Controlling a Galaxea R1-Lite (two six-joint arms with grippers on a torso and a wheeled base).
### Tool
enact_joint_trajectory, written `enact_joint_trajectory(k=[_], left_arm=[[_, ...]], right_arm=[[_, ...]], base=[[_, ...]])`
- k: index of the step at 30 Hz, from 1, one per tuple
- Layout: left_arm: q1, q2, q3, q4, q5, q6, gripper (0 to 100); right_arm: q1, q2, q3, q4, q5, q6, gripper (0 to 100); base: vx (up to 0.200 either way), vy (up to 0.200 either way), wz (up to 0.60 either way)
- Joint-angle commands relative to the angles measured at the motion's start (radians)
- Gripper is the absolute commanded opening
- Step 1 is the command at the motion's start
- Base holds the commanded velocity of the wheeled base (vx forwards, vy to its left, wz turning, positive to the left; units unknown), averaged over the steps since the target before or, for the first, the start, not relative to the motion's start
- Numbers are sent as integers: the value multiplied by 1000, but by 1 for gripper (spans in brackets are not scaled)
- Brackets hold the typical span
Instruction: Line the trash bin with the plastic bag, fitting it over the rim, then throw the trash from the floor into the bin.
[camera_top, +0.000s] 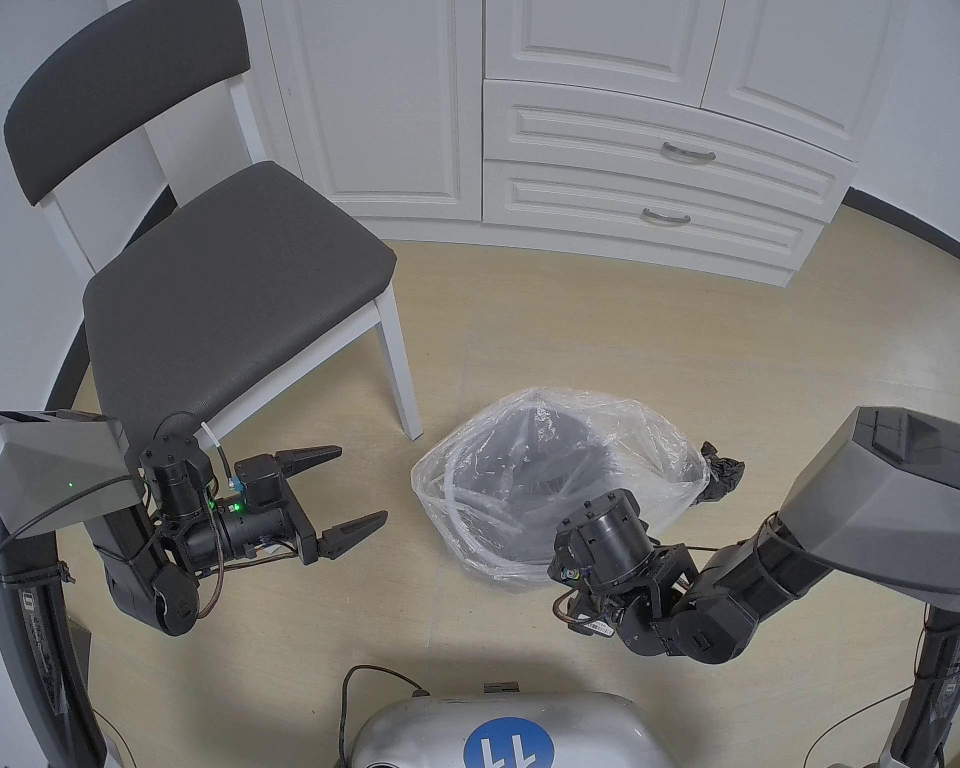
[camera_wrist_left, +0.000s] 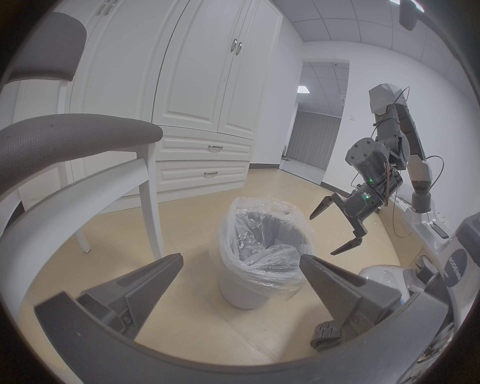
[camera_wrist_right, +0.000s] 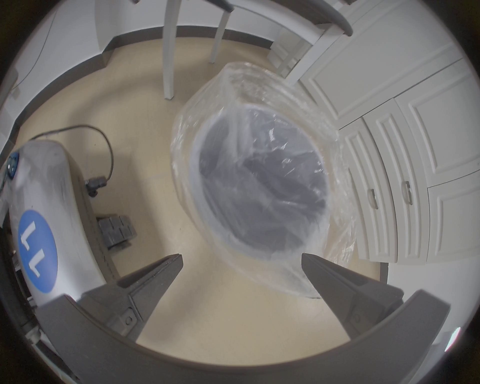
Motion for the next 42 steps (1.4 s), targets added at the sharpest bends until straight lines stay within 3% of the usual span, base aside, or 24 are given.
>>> enact_joint_trajectory(k=[1, 9, 20, 32, 42], left_arm=[[1, 1, -3, -1, 0, 0, 100], [1, 3, -6, -1, 0, -1, 100], [4, 6, -9, -1, 0, -1, 100], [1, 6, -6, -1, 0, -4, 100], [-11, 15, -9, 1, 0, -6, 100]], right_arm=[[7, 3, -17, -15, 0, 6, 100], [-19, 81, -322, -48, -23, 25, 100], [-51, 322, -527, -52, -48, 54, 100], [72, 339, -544, -135, -51, 62, 100], [24, 267, -494, -138, -49, 72, 100]], base=[[0, 0, 0], [0, 0, 0], [0, 0, 0], [0, 0, 0], [0, 0, 0]])
